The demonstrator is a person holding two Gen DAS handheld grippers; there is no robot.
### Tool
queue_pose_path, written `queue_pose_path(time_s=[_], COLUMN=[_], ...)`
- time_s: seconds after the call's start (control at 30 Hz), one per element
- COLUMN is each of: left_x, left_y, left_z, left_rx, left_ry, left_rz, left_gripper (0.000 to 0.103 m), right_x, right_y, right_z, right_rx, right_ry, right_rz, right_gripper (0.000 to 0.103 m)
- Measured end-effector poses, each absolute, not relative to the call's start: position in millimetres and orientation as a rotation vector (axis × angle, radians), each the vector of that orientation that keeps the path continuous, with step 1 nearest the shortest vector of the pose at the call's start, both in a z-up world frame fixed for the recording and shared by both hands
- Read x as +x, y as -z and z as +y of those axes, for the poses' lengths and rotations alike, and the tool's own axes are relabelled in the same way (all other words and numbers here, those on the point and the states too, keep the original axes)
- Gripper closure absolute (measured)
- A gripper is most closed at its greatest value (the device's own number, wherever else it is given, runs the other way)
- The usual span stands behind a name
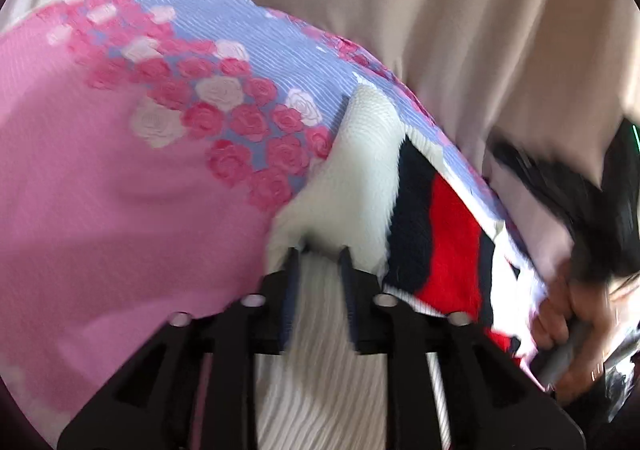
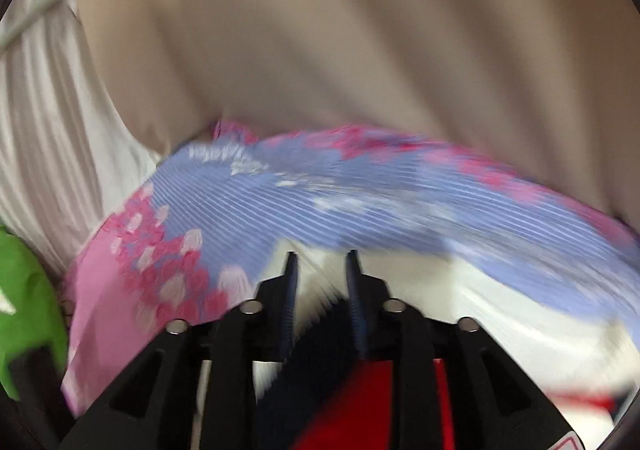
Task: Fold small clothes
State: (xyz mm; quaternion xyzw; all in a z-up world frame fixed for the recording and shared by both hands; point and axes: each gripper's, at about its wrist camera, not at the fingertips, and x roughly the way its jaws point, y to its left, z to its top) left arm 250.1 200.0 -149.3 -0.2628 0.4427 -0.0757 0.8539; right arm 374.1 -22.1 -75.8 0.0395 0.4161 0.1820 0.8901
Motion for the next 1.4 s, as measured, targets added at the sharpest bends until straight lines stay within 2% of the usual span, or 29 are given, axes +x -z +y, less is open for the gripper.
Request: queue_pose_path(time_s=[0.13,0.17,0.23,0.33,0.37,0.4,0.43,0.47,0.63,0.7,0.73,0.77,0.8,0.83,0.97,1.13,1.2,1.27,1.37,1.4], left_x=[221.4,226.7,234.3,254.9,260.0,262.4,259.8,259.8,253.6,238.8,226.9,210.0,194.6,177.2,95.4,25.1,11.4,9.8,20.4,23.3], left_y=[130.9,130.3,129.1,138.5,149.4,156.7,154.9,154.4,148.0,137.3,130.7,124.4,118.4,116.0,134.4,157.1,157.4,157.7,161.2,161.8], left_z=[192.2,187.9,171.3,143.5,139.2,139.4,140.6,136.0,129.3,140.5,144.3,153.6,157.6,163.6,188.0,210.9,217.3,218.2,210.8,208.1], left_rx=[-0.539,-0.546,-0.528,-0.445,-0.429,-0.426,-0.401,-0.349,-0.287,-0.351,-0.362,-0.353,-0.339,-0.332,-0.312,-0.453,-0.539,-0.586,-0.677,-0.681], left_ry=[0.151,0.151,0.161,0.104,0.066,0.056,0.038,0.032,0.026,0.075,0.096,0.109,0.112,0.114,0.128,0.090,0.084,0.074,0.153,0.160], left_rz=[0.896,0.895,0.879,0.894,0.941,0.944,0.908,0.912,0.938,0.952,0.947,0.945,0.946,0.954,1.108,1.171,1.137,1.127,1.152,1.158], left_gripper=[0.069,0.069,0.069,0.069,0.069,0.071,0.072,0.072,0.072,0.070,0.067,0.058,0.046,0.042,0.041,0.041,0.040,0.039,0.039,0.036], right_x=[264.8,245.0,221.9,223.8,228.6,234.2,240.9,244.1,239.1,226.1,205.7,186.4,164.6,130.9,27.5,-89.7,-112.3,-117.2,-104.0,-98.3], right_y=[75.6,84.2,107.3,131.5,137.4,143.2,148.0,147.0,154.2,139.7,121.7,109.5,99.8,91.7,109.2,151.2,164.9,162.2,162.2,161.4], right_z=[-137.2,-166.9,-219.8,-258.1,-262.0,-263.9,-264.0,-263.2,-276.8,-285.9,-289.4,-292.4,-295.8,-298.3,-297.0,-263.0,-245.2,-230.5,-224.3,-224.7], right_rx=[0.149,0.200,0.309,0.393,0.410,0.416,0.397,0.366,0.298,0.369,0.406,0.427,0.443,0.463,0.481,0.634,0.680,0.653,0.673,0.689], right_ry=[-0.094,-0.009,0.129,0.205,0.184,0.167,0.157,0.167,0.227,0.207,0.185,0.173,0.171,0.166,0.147,0.116,0.092,0.087,0.090,0.082], right_rz=[0.888,0.910,0.973,1.007,1.006,1.008,1.010,0.998,0.998,1.010,0.968,0.942,0.926,0.920,1.070,1.238,1.263,1.215,1.173,1.147], right_gripper=[0.076,0.072,0.071,0.062,0.064,0.070,0.088,0.098,0.103,0.094,0.083,0.059,0.047,0.038,0.038,0.038,0.035,0.026,0.026,0.027])
